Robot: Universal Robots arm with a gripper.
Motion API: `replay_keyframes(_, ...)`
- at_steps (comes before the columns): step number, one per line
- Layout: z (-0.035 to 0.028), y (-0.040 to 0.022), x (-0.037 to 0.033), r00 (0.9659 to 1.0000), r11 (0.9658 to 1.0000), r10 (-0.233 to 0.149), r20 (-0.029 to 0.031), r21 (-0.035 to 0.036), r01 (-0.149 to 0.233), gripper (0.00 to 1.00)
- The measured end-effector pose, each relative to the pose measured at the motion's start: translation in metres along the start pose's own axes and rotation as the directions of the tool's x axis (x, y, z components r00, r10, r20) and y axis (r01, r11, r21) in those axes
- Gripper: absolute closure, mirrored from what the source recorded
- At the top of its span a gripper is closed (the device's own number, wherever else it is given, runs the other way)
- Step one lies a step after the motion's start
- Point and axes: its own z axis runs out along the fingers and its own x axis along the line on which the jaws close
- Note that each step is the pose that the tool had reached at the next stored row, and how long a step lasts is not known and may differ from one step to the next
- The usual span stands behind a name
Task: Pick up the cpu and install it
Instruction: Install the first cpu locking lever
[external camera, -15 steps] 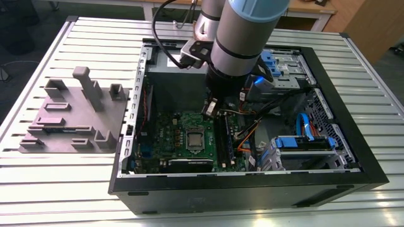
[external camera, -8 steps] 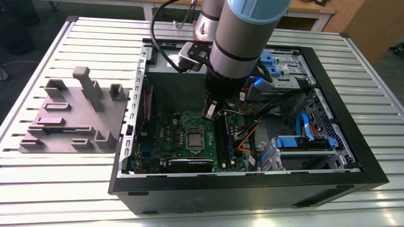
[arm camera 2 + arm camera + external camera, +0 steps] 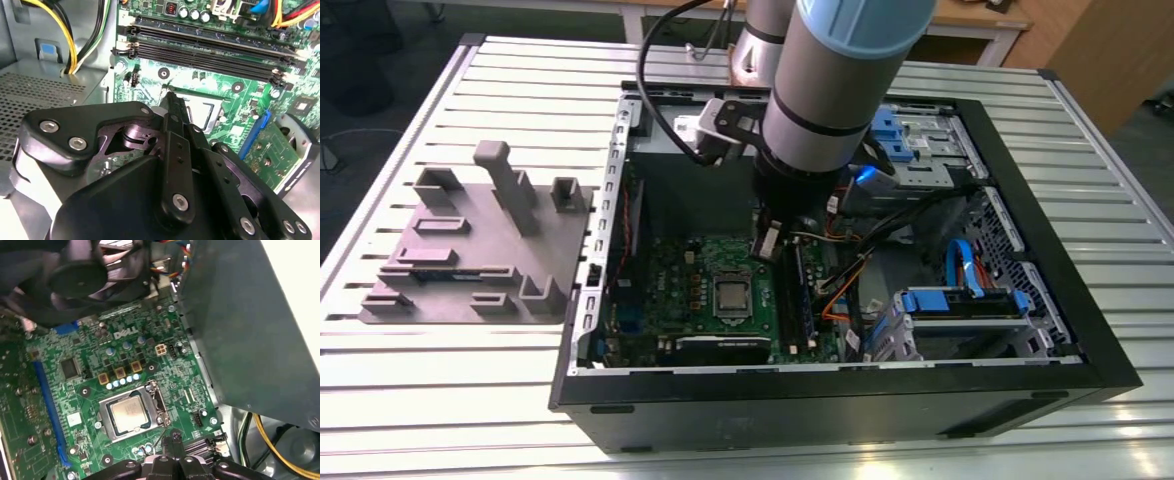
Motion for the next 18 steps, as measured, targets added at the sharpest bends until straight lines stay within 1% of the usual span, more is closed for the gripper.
replay_keyframes(2, 0.0, 0.0, 0.0004, 1.0, 1.0, -0.005, -0.0003, -0.0002, 0.005, 0.9)
replay_keyframes(15, 0.0, 0.0, 0.0005, 1.0, 1.0, -0.005, -0.0006, -0.0002, 0.005, 0.9)
replay_keyframes(18, 0.0001, -0.0009, 0.0029, 1.0, 1.0, -0.008, -0.0009, -0.0002, 0.008, 0.9)
